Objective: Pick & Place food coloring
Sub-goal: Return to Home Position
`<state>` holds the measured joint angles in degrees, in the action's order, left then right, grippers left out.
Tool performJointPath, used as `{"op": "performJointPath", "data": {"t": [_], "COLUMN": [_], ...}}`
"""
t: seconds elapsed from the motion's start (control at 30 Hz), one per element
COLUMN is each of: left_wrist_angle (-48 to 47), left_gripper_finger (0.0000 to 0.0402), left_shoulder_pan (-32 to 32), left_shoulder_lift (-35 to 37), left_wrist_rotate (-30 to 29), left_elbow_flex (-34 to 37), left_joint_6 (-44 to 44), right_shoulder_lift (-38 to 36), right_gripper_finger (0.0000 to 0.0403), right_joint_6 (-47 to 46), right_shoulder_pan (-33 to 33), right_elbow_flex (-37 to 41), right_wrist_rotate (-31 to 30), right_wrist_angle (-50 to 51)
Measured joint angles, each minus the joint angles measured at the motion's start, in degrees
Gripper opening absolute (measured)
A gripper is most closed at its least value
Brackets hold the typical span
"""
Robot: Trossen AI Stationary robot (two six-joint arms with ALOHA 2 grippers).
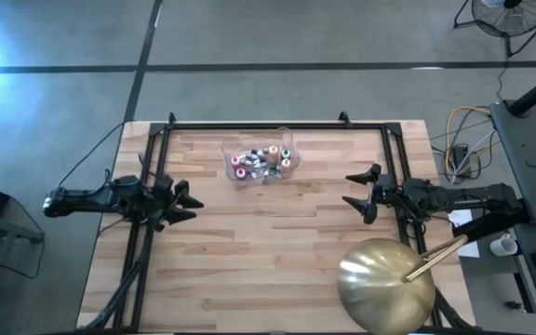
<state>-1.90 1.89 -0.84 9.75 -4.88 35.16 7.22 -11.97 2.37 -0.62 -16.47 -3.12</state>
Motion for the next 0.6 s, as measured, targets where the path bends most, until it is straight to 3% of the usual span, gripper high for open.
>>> {"op": "performJointPath", "data": {"t": [0.13, 0.33, 0.6], "left_wrist_angle": [4.77, 3.95, 3.90], "left_gripper_finger": [0.0188, 0.0188, 0.0188], "left_shoulder_pan": [-0.33, -0.55, -2.71], "left_shoulder_lift": [0.85, 0.85, 0.85], "left_wrist_rotate": [-0.19, -3.43, -3.43], "left_elbow_flex": [4.30, 4.37, 4.39], "left_joint_6": [0.09, -0.15, -0.15], "right_shoulder_lift": [-0.67, -7.11, -7.23], "right_gripper_finger": [0.0354, 0.0354, 0.0354], "right_joint_6": [0.00, -0.02, 0.13], "right_shoulder_pan": [-0.02, -0.02, -0.17], "right_elbow_flex": [0.02, 0.04, 0.07], "right_wrist_rotate": [0.00, -0.03, 0.00], "right_wrist_angle": [0.22, 0.18, 0.23]}}
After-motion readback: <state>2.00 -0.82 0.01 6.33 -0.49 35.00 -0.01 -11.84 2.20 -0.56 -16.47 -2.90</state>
